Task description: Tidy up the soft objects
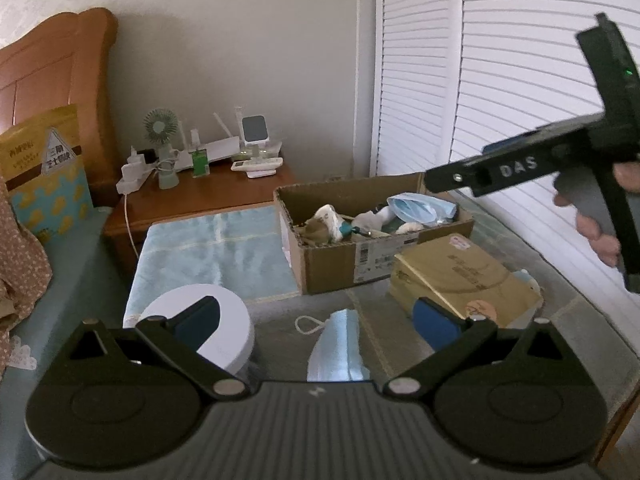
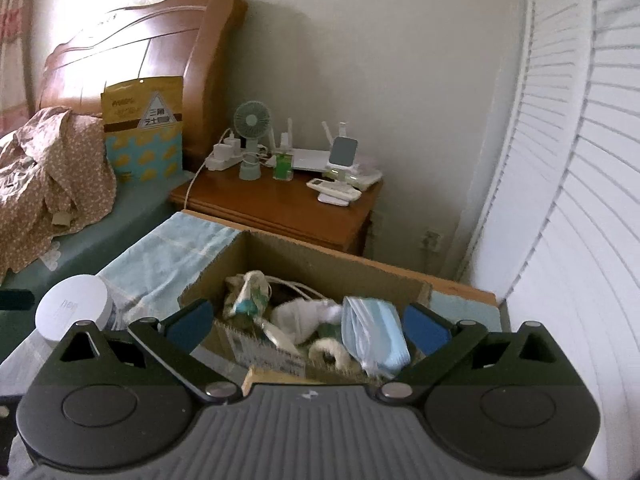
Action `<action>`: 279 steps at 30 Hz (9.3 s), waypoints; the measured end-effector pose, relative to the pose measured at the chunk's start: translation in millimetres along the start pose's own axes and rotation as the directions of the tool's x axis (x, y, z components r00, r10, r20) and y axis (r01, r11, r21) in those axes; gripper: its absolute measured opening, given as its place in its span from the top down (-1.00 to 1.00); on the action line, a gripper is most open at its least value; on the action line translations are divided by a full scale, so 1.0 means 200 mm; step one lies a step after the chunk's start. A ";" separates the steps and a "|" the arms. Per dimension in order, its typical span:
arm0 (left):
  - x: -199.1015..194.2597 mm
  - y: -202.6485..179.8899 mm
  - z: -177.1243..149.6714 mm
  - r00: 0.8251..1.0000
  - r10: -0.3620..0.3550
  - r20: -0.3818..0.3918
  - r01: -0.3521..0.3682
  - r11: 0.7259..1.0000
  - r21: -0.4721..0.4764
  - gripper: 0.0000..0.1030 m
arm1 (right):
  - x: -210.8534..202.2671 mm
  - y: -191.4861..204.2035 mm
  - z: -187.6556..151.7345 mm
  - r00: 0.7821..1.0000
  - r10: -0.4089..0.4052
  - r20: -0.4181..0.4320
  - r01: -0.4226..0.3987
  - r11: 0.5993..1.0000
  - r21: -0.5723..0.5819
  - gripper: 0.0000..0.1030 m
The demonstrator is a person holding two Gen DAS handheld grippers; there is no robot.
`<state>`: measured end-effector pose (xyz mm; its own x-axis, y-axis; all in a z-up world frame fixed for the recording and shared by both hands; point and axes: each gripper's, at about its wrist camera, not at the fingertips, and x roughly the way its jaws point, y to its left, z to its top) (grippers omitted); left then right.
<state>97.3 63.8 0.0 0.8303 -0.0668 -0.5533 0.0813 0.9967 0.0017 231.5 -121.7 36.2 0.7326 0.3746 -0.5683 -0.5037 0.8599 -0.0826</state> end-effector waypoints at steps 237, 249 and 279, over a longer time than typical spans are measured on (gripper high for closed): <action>0.20 -0.06 0.32 0.996 -0.041 -0.082 0.038 0.999 -0.039 -0.92 | -0.31 -0.03 -0.29 0.979 -0.149 -0.139 0.185 0.937 0.295 -1.00; -0.01 -0.11 0.30 0.993 0.039 -0.114 -0.045 0.998 -0.050 -0.92 | -0.39 0.10 -0.18 0.964 -0.202 -0.173 0.245 0.925 0.289 -1.00; 0.02 -0.13 0.25 0.983 0.056 -0.175 -0.069 0.995 -0.067 -0.92 | -0.39 0.10 -0.21 0.958 -0.203 -0.201 0.257 0.918 0.302 -1.00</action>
<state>125.8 34.8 39.9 0.7241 -0.0014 -0.6897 -0.0134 0.9998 -0.0161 145.4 -149.1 45.6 0.7122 0.1151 -0.6925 -0.1360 0.9904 0.0247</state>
